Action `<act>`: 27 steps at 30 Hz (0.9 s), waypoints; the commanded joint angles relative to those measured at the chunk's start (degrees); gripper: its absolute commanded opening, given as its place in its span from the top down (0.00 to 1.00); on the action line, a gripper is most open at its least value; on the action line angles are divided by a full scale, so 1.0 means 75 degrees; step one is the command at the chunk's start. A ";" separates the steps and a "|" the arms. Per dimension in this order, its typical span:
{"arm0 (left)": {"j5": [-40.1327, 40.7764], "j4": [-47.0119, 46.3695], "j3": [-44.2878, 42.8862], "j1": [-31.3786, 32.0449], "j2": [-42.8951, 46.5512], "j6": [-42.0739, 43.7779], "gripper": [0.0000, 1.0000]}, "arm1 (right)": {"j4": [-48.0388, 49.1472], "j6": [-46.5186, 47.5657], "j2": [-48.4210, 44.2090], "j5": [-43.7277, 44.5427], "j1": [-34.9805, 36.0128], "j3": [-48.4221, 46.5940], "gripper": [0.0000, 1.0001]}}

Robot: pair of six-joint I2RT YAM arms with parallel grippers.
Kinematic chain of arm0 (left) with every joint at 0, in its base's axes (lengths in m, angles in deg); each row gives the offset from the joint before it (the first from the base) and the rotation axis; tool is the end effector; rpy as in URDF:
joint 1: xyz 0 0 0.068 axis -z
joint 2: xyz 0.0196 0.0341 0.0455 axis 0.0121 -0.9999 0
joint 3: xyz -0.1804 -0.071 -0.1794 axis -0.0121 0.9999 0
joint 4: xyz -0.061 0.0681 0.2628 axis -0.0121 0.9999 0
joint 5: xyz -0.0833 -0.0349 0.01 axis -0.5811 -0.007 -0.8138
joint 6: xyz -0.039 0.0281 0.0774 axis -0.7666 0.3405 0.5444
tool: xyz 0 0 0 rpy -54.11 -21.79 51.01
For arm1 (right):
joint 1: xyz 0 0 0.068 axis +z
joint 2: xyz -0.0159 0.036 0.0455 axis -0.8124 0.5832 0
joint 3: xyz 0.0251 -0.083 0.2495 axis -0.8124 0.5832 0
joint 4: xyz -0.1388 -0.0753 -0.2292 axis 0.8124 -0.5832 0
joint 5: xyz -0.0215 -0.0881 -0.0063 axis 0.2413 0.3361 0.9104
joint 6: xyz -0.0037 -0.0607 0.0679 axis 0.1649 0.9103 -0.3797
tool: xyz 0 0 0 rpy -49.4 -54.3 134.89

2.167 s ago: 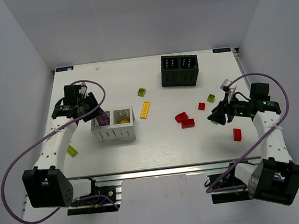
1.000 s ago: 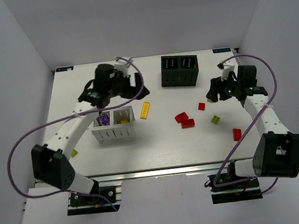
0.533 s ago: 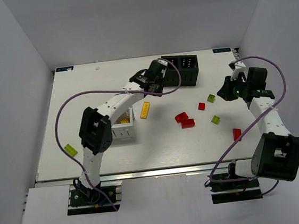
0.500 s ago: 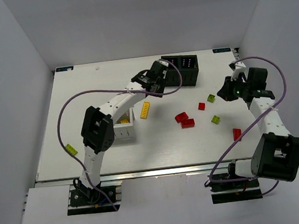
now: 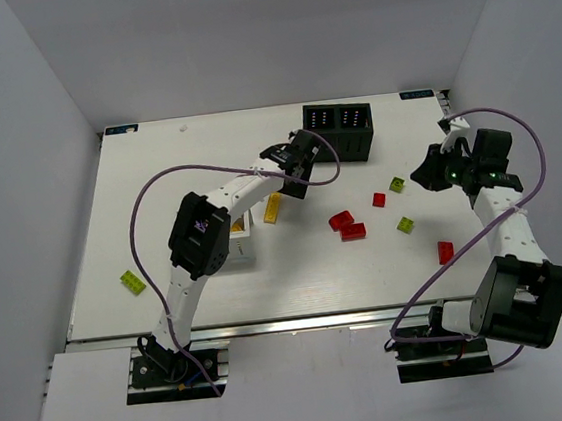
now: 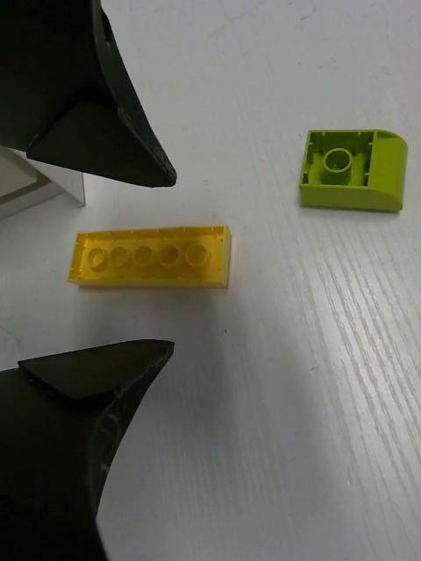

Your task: Sort the legos into containers by color

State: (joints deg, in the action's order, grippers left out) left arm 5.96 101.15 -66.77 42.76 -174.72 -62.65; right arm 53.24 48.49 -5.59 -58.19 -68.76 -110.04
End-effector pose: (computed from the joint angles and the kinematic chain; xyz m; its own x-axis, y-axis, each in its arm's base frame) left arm 0.4070 -0.3184 0.1522 -0.7564 0.4125 -0.5076 0.2965 0.9080 0.2961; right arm 0.3273 -0.0361 0.2457 -0.5143 -0.0098 -0.8575 -0.3359 0.9223 0.1910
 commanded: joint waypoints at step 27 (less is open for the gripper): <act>-0.2024 -0.0464 0.1258 -0.0733 0.0001 -0.0081 0.49 | 0.0177 0.0120 -0.0369 -0.0714 -0.0548 0.0257 0.81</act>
State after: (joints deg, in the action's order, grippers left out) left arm -5.95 96.08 -59.08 37.38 -174.63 -63.37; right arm 53.28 48.71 -6.68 -61.75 -72.39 -108.20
